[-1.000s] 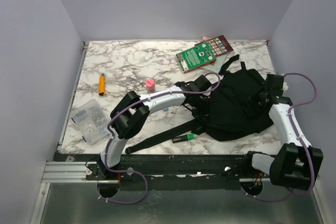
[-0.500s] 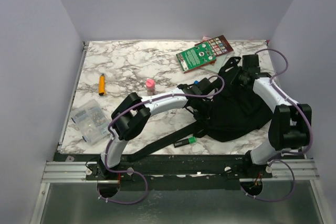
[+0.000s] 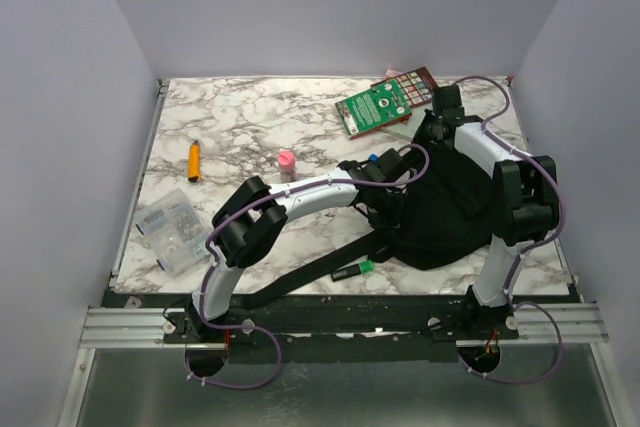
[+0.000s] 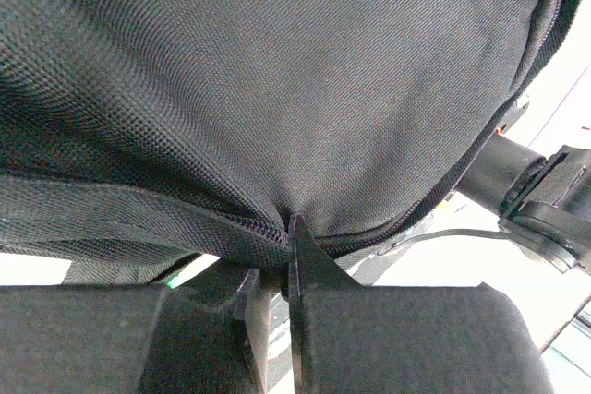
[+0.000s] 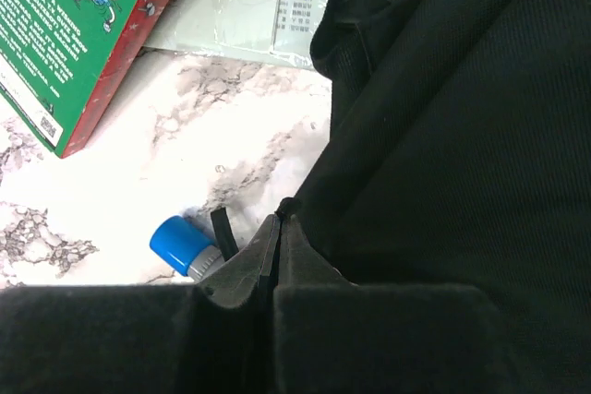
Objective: Pack the student bag
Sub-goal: Unzip the student bag at the center of the board.
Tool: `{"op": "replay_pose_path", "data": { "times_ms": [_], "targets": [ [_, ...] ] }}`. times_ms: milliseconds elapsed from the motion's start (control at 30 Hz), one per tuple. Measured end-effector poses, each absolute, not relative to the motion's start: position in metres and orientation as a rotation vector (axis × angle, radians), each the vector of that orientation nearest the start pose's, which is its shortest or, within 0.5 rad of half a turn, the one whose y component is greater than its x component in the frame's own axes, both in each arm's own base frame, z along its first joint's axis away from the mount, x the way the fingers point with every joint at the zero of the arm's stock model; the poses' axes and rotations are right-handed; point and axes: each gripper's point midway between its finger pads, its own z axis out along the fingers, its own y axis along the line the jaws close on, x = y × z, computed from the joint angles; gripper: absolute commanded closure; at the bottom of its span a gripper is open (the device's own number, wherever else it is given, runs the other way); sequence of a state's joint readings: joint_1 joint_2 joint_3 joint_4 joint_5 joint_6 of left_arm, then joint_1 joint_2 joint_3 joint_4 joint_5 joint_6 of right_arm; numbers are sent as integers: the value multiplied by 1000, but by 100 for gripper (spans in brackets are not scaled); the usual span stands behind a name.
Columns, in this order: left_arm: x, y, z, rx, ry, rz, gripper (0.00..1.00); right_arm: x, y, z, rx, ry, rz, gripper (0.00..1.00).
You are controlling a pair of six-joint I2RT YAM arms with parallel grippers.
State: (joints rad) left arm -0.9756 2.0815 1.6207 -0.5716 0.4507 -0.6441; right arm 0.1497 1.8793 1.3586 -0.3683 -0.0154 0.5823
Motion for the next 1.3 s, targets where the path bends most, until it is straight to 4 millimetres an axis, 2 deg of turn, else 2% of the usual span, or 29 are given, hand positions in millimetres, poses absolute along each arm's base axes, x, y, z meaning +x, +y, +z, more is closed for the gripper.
{"op": "replay_pose_path", "data": {
  "times_ms": [67, 233, 333, 367, 433, 600, 633, 733, 800, 833, 933, 1033, 1100, 1200, 1300],
  "targets": [
    [188, -453, 81, 661, 2838, -1036, 100, 468, 98, 77, 529, 2442, 341, 96],
    [188, -453, 81, 663, 2838, -1034, 100, 468, 98, 84, 496, 2448, 330, 63],
    [187, -453, 81, 664, 2839, -1033, 100, 458, 88, 91, 463, 2457, 247, 50],
    [187, -453, 81, 663, 2839, -1033, 100, 456, 85, 100, 457, 2442, 231, 47],
    [188, -452, 81, 661, 2840, -1034, 100, 442, 75, 111, 450, 2420, 180, 43],
    [193, -449, 81, 636, 2846, -1031, 100, 380, 62, 127, 421, 2412, 155, 32],
    [194, -449, 81, 634, 2846, -1028, 97, 369, 60, 126, 418, 2412, 156, 30],
    [197, -447, 80, 630, 2843, -1016, 67, 336, 55, 117, 414, 2446, 139, 27],
    [198, -446, 81, 638, 2832, -1003, 48, 323, 52, 114, 408, 2464, 131, 27],
    [200, -445, 84, 644, 2820, -996, 41, 318, 52, 114, 405, 2469, 129, 27],
    [204, -443, 94, 657, 2778, -981, 39, 312, 51, 121, 397, 2458, 137, 22],
    [208, -441, 119, 690, 2691, -988, 36, 312, 48, 130, 402, 2423, 127, 18],
    [210, -439, 135, 709, 2638, -997, 28, 313, 43, 130, 415, 2414, 93, 16],
    [211, -439, 149, 728, 2593, -1014, 18, 317, 35, 123, 443, 2426, 41, 19],
    [210, -438, 146, 734, 2595, -1013, 18, 327, 25, 117, 485, 2433, 18, 25]
  ]
}}
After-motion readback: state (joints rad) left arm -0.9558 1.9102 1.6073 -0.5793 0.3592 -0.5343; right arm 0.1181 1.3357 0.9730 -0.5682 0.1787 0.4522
